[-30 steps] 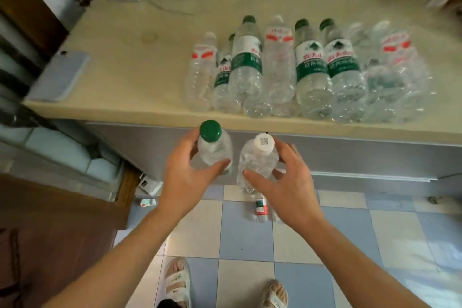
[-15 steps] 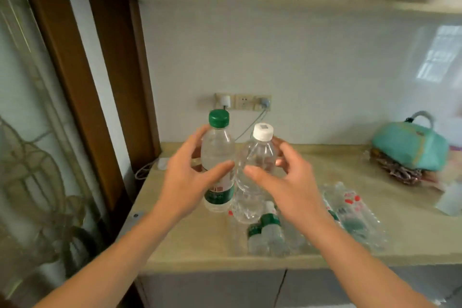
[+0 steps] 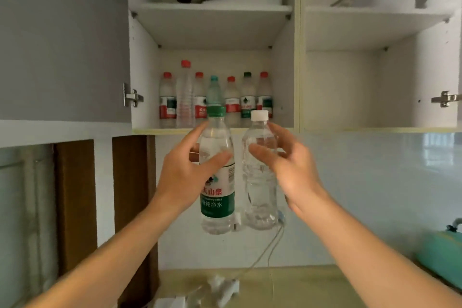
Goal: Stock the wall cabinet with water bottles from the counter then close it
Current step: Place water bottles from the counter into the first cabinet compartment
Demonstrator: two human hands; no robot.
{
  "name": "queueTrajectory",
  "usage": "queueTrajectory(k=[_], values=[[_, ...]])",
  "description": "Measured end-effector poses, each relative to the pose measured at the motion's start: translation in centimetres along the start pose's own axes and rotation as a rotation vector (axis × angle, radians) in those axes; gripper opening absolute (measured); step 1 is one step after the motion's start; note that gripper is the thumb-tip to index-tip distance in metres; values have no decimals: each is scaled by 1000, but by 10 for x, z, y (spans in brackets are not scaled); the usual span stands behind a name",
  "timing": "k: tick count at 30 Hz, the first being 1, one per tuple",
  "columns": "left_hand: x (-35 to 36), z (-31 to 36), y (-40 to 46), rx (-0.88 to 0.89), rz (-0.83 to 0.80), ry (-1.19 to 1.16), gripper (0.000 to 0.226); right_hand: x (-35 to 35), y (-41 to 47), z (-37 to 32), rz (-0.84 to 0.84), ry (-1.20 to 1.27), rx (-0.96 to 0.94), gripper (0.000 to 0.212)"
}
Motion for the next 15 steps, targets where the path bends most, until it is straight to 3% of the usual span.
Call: queueTrajectory(k=[8,15], values=[[18,12,136,153,166,52,81,52,143,-35,20,139,-132,52],[50,-19,212,88,245,92,74,89,222,-12,9,116,-81,65]])
Point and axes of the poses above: each hand's wrist, its own y-axis towards the middle knuckle, its own x-axis out of the palm, z = x × y, the point moved 7 cm from there along y, towards the middle knuckle, and after that the axes turned 15 degrees about z, right-handed, at the moved point
